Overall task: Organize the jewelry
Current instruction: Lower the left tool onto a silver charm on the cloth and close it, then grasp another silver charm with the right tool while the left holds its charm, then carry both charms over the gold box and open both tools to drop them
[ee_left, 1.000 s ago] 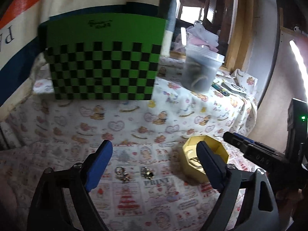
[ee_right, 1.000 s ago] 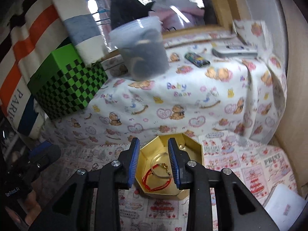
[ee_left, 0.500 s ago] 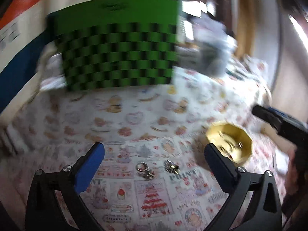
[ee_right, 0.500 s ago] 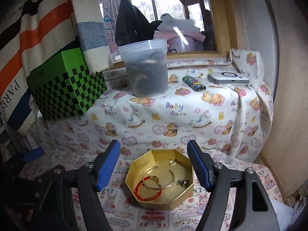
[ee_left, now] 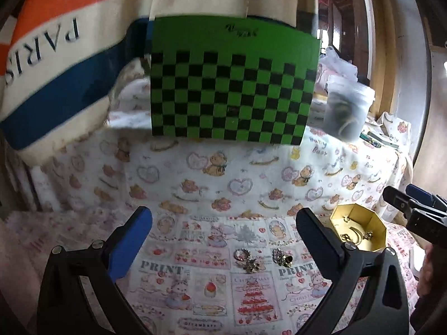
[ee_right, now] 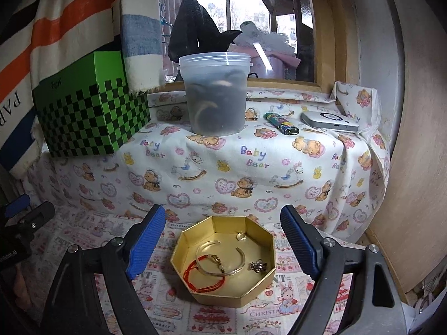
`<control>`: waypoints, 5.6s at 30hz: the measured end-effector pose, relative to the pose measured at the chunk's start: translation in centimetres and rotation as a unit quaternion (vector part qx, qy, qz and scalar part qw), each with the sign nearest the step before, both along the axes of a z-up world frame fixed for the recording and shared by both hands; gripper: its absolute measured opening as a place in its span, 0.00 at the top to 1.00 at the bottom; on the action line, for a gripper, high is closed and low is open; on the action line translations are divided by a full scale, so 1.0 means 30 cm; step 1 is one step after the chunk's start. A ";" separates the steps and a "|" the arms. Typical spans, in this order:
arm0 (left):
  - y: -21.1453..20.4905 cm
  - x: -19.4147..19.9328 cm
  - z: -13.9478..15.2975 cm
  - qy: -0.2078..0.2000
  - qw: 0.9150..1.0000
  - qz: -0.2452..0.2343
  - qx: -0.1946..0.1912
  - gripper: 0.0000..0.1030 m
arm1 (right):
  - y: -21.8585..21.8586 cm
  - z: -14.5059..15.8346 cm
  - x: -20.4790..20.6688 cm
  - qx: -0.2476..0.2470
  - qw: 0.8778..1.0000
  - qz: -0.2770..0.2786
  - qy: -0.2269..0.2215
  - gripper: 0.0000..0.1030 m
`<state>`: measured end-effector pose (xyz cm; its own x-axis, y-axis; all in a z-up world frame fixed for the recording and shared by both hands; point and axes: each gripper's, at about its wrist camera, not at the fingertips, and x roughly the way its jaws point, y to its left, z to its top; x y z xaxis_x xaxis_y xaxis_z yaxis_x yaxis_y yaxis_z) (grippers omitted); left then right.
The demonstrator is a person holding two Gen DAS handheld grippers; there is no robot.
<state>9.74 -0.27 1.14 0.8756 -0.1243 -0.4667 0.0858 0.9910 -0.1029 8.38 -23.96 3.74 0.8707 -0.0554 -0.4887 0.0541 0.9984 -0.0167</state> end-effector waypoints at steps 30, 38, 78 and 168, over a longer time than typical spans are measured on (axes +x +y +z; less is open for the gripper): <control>-0.151 0.166 -0.249 0.203 0.975 -0.090 -0.006 0.75 | 0.028 -0.054 0.039 0.033 0.996 0.055 0.069 0.17; -0.124 0.131 -0.190 0.176 0.981 -0.084 -0.024 0.87 | 0.046 -0.052 0.030 0.045 0.993 0.080 0.070 0.17; 0.085 0.079 -0.110 0.137 0.988 0.020 -0.063 0.87 | 0.319 -0.286 0.207 0.049 0.963 0.167 0.204 0.91; -0.199 -0.049 0.024 0.100 0.991 -0.090 -0.020 0.64 | -0.143 -0.082 0.027 0.084 0.989 0.030 0.114 0.71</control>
<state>8.26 -6.25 1.87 0.7285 -0.2916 -0.6199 0.2338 0.9564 -0.1750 9.18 -28.25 1.29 0.7360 0.0923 -0.6707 0.0087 0.9893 0.1458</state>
